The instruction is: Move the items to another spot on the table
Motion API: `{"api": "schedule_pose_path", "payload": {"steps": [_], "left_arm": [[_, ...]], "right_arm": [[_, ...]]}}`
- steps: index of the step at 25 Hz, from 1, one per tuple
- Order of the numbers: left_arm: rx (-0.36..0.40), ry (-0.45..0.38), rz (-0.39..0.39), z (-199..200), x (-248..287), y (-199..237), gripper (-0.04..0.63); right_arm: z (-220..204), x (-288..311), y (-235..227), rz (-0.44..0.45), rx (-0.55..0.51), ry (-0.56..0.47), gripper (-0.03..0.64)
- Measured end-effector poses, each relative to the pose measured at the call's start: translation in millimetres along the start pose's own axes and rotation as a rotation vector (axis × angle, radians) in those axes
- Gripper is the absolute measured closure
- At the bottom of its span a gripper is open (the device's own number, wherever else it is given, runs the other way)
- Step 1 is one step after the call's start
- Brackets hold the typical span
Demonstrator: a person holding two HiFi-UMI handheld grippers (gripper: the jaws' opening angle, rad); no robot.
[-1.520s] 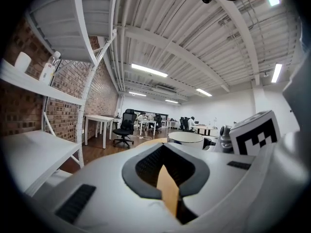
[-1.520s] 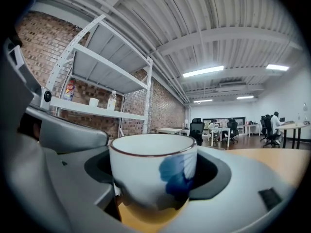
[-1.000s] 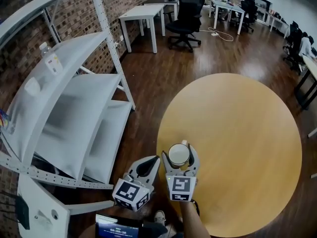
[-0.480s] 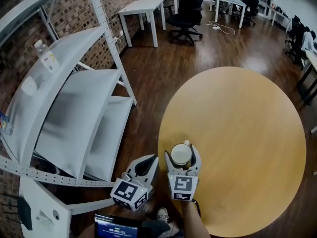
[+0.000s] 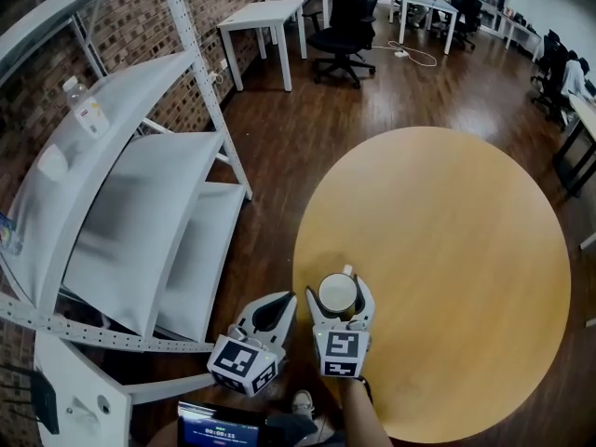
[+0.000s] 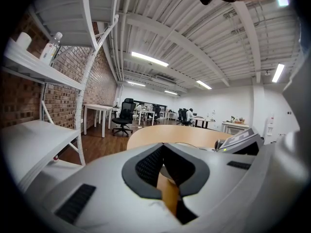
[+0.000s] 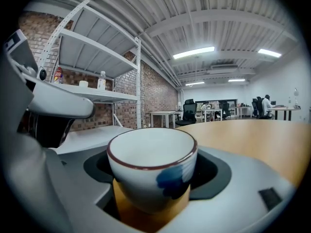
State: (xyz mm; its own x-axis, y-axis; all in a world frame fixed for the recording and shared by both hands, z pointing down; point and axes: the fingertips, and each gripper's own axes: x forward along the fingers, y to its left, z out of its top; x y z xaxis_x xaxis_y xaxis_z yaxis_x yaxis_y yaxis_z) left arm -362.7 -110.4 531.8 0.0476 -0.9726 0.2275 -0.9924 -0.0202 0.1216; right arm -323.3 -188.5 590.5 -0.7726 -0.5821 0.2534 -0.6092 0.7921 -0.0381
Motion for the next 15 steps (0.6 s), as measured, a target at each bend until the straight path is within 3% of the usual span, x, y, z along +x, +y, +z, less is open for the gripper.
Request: {"api": "schedule_pose_path", "payload": {"steps": [15], "left_arm": [[0.005, -0.015, 0.007, 9.1, -9.7, -10.8, 0.594]], "right_arm": [[24.7, -17.7, -1.1, -0.001, -0.014, -0.031, 0.193]]}}
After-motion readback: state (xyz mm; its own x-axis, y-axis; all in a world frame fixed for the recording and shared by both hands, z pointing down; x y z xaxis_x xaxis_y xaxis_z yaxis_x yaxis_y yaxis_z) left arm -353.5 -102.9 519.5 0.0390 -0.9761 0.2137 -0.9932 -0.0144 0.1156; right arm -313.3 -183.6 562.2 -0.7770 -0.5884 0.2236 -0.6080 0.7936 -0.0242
